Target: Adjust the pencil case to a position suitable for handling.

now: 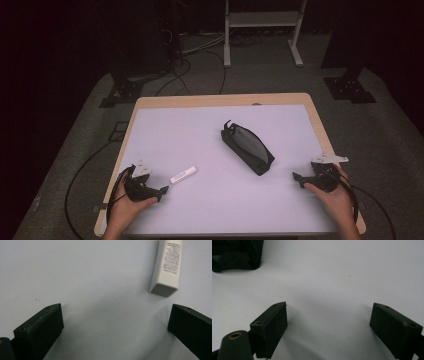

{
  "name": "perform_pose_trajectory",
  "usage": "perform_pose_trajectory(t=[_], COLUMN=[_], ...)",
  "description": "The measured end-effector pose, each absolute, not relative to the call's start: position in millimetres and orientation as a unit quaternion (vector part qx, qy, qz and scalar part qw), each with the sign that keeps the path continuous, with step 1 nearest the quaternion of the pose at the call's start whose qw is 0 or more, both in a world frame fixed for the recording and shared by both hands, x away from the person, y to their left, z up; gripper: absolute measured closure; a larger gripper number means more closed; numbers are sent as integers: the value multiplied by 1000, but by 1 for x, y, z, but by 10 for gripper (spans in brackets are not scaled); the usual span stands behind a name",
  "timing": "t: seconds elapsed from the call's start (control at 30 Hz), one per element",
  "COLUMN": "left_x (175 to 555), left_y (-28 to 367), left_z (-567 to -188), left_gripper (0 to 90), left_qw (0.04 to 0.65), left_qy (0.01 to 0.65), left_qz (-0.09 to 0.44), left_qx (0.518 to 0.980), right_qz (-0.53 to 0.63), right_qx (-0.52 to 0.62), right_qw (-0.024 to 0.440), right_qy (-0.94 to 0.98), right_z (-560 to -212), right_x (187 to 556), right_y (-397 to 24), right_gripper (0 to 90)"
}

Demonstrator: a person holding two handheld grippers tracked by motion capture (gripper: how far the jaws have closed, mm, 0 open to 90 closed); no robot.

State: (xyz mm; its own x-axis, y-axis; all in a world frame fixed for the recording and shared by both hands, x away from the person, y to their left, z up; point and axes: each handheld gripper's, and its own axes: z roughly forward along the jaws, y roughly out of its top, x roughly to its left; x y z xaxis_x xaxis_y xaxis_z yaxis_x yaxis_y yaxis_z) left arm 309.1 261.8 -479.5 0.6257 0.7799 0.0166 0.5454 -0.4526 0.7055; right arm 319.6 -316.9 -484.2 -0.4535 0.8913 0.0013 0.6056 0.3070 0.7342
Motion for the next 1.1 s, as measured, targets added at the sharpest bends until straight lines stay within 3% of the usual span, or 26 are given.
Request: perform_pose_trajectory(t=[0.43,0.57,0.7,1.1], left_x=[309,309,309,309], left_y=[262,262,262,262], left_z=[-480,-480,-480,-479], left_gripper=[0,0,0,0], left_qw=[341,341,342,340], left_qy=[397,397,397,397], left_qz=[172,172,171,172], left_qx=[835,834,834,835], right_qz=[343,352,354,381], right_qx=[479,479,477,475], right_qw=[208,211,211,207], right_qy=[781,776,776,766], right_z=[-484,-483,-482,-469], right_x=[319,316,315,319], right_y=[-317,-316,-314,-307], right_gripper=[142,264,324,358])
